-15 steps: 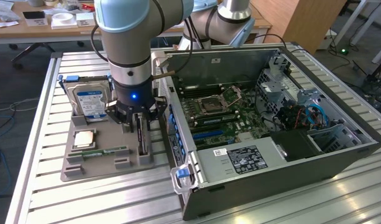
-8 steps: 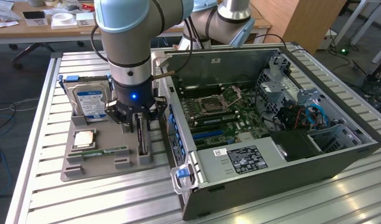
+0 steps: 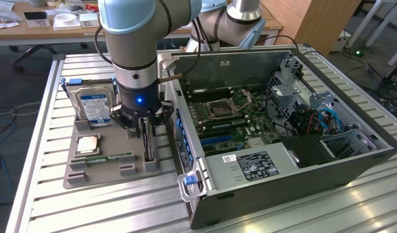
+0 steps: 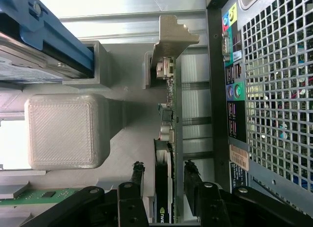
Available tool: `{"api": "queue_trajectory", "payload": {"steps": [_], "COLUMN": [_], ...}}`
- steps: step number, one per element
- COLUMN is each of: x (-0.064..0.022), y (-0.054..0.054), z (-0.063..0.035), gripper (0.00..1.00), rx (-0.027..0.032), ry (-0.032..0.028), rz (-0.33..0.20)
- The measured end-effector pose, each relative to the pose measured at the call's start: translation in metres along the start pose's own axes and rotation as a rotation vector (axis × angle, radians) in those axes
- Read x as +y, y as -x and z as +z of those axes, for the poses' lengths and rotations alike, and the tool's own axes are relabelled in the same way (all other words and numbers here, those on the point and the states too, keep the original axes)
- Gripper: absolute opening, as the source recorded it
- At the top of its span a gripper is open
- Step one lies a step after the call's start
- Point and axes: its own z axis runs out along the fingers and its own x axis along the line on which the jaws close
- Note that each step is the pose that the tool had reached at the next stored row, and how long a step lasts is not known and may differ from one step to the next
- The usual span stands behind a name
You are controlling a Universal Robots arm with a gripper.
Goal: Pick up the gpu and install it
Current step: 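Pick up the gpu and move the gpu toward the slot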
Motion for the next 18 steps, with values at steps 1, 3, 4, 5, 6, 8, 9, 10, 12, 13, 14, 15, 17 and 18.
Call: {"api": "queue_trajectory", "payload": {"steps": [1,3,4,5,6,8,9,10,12,13,14,15,17,18], "x": [0.0,0.0,0.0,0.0,0.0,0.0,0.0,0.0,0.0,0.0,0.0,0.0,0.0,0.0], "y": [0.0,0.0,0.0,0.0,0.0,0.0,0.0,0.0,0.0,0.0,0.0,0.0,0.0,0.0], "z": [0.0,0.0,0.0,0.0,0.0,0.0,0.0,0.0,0.0,0.0,0.0,0.0,0.0,0.0], "gripper": [0.46,0.39,0.39,0.39,0.39,0.39,0.39,0.39,0.39,0.39,0.39,0.39,0.39,0.39], "rx": [0.0,0.0,0.0,0.0,0.0,0.0,0.0,0.0,0.0,0.0,0.0,0.0,0.0,0.0], "ry": [0.0,0.0,0.0,0.0,0.0,0.0,0.0,0.0,0.0,0.0,0.0,0.0,0.0,0.0], "rz": [0.0,0.0,0.0,0.0,0.0,0.0,0.0,0.0,0.0,0.0,0.0,0.0,0.0,0.0]}}
